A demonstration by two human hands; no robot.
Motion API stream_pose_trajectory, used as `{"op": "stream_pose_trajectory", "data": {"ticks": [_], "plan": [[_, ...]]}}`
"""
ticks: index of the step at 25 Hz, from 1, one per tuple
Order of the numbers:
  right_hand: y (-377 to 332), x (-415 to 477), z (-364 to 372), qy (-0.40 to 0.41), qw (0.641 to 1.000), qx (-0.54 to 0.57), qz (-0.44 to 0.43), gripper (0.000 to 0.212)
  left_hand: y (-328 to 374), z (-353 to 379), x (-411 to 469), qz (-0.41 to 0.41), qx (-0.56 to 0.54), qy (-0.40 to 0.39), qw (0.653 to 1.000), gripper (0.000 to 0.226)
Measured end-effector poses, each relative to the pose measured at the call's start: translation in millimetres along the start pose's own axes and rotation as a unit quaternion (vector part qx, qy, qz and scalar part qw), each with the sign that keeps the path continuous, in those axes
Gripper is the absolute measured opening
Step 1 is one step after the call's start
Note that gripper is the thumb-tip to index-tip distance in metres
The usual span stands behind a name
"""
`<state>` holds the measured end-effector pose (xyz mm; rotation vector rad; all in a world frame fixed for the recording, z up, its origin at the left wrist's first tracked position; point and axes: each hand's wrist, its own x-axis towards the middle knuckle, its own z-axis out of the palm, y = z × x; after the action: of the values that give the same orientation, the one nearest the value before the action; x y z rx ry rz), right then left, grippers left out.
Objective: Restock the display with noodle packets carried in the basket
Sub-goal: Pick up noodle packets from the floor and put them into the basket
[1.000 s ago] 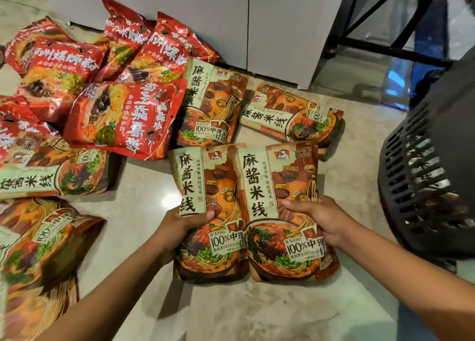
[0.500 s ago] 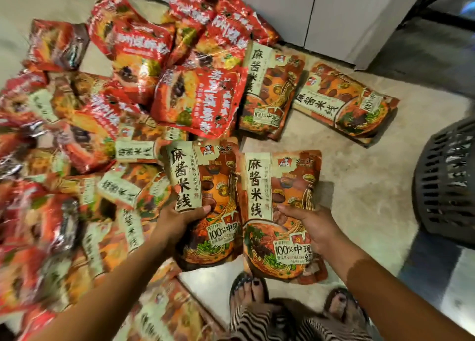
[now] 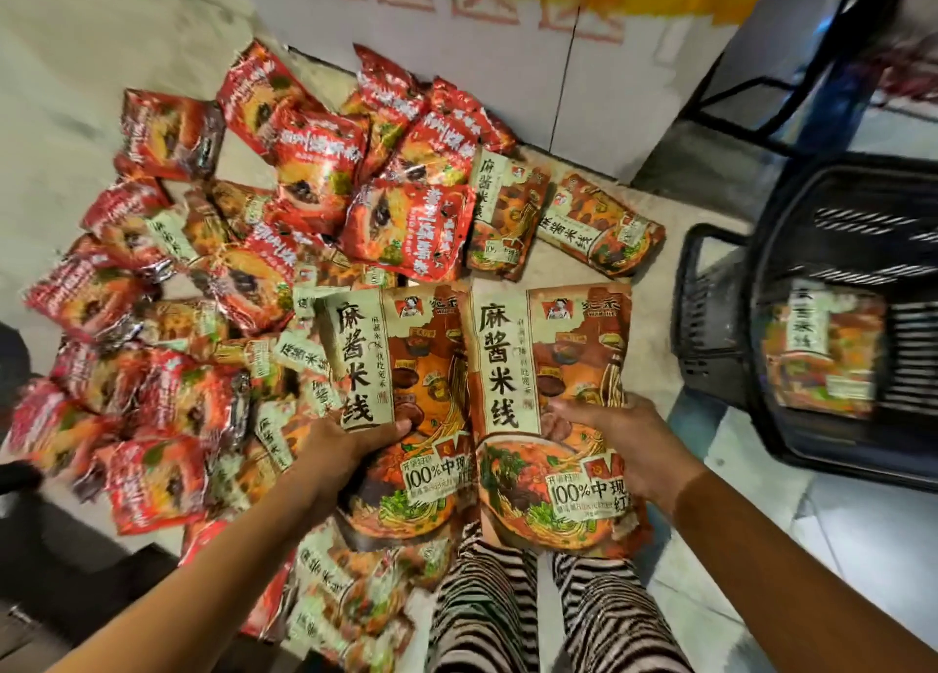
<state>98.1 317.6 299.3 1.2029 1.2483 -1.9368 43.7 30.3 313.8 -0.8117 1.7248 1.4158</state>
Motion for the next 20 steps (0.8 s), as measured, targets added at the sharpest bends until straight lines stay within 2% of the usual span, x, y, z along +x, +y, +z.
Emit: {"op": "stream_pose_trajectory", "data": {"ticks": [3,4,6,7,8,9,11,12,13,15,18,20], "plan": [[-15.8,-35.5,-30.5,-0.016,0.999,0.027,0.000,0.077,25.0,20.3,-36.7,0.000,0.006,-0.048,0.999,0.030],[-18.3,-41.2,-44.3,-0.004,0.999,0.036,0.013,0.091,33.3,30.4,-45.7,0.003,0.009,-0.063,0.998,0.034],[-17.5,-45.1,-80.3,0.024,0.998,0.051,0.023,0.107,42.7,53.2,-54.0,0.008,0.024,-0.095,0.995,0.064],[-13.0,-43.3,-103.6,0.027,0.997,0.062,0.025,0.106,42.8,64.3,-53.3,0.007,0.036,-0.101,0.994,0.075],[-11.6,-45.7,-124.3,0.029,0.997,0.067,0.028,0.100,45.4,78.4,-53.7,0.002,0.041,-0.091,0.995,0.070],[-19.8,-54.8,-134.8,0.032,0.997,0.064,0.032,0.091,47.5,92.5,-53.8,0.004,0.039,-0.089,0.995,0.055],[-40.5,-72.3,-161.9,0.037,0.994,0.094,0.029,0.057,53.8,127.6,-55.9,0.006,0.049,-0.086,0.995,0.039],[-49.4,-77.7,-180.8,0.042,0.993,0.104,0.021,0.036,56.2,150.0,-56.2,0.005,0.054,-0.088,0.995,0.042],[-57.6,-82.0,-203.0,0.051,0.992,0.112,0.024,0.025,57.3,173.2,-54.8,0.009,0.059,-0.092,0.994,0.049],[-71.3,-84.8,-250.5,0.060,0.989,0.126,0.037,0.029,61.9,224.7,-52.5,0.009,0.058,-0.085,0.995,0.060],[-83.0,-75.3,-324.4,0.080,0.989,0.111,0.052,0.059,66.6,303.1,-51.4,-0.003,0.079,-0.096,0.992,0.068],[-94.5,-74.1,-374.6,0.107,0.986,0.107,0.064,0.060,65.9,360.0,-49.2,-0.009,0.105,-0.108,0.989,0.057]]}}
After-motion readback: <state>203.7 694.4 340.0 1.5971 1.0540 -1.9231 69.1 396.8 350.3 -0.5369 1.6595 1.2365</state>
